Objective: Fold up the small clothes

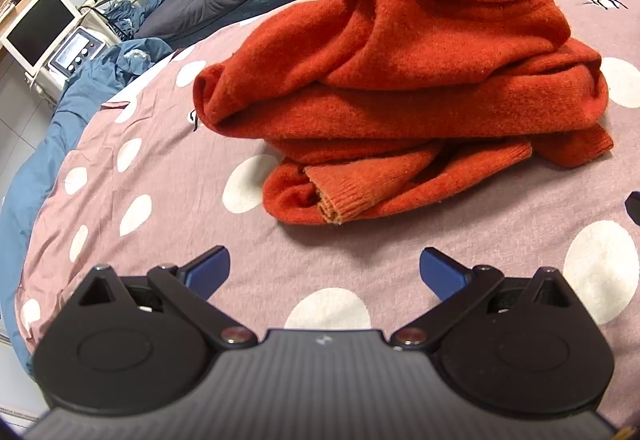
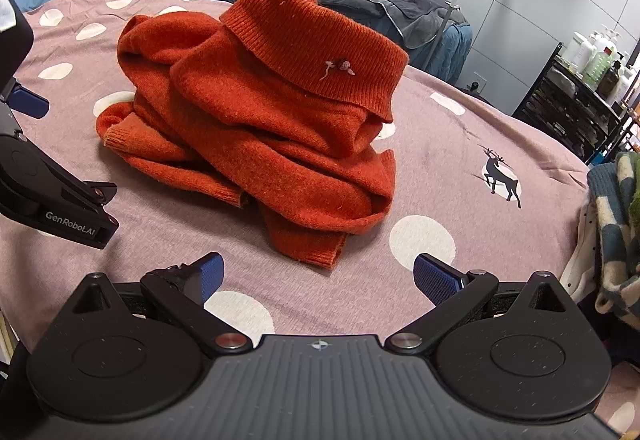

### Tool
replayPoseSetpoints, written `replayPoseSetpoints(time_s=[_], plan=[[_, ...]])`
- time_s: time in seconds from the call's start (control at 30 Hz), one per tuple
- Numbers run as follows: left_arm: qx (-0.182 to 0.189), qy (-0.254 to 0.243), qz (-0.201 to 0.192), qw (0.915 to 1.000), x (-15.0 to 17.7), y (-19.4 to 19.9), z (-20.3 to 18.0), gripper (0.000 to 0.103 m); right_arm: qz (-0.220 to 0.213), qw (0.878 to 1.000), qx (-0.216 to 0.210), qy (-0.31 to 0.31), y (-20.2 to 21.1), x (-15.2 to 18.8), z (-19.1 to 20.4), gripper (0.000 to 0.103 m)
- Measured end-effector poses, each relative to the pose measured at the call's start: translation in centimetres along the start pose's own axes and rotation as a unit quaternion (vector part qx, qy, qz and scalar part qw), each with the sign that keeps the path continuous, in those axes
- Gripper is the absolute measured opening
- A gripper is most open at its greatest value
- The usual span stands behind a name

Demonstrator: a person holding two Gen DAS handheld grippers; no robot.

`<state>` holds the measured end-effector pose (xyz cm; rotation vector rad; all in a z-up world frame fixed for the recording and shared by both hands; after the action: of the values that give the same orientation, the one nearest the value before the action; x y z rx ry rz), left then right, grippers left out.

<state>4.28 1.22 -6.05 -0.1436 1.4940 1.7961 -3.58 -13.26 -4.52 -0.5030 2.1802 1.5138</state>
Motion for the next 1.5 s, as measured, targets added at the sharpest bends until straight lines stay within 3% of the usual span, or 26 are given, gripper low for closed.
replayPoseSetpoints(time_s=[1.5], plan=[[0.008,-0.007,-0.001,0.9999,0.23,-0.87,-0.21,0.103,-0.017,0.999,-0.022,-0.019,-0.22,0.03,-0.01,0.103]])
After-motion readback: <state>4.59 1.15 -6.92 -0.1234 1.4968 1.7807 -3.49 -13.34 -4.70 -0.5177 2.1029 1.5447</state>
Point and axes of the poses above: each gripper's, at about its wrist camera, not at the fingertips, and y roughly against the way its jaws point, z to its left, x to its underside, the point moved 5 cm from there along -y, roughly the way its jaws point, and after that the axes turned 11 degrees about y, right-handed, at the moved point
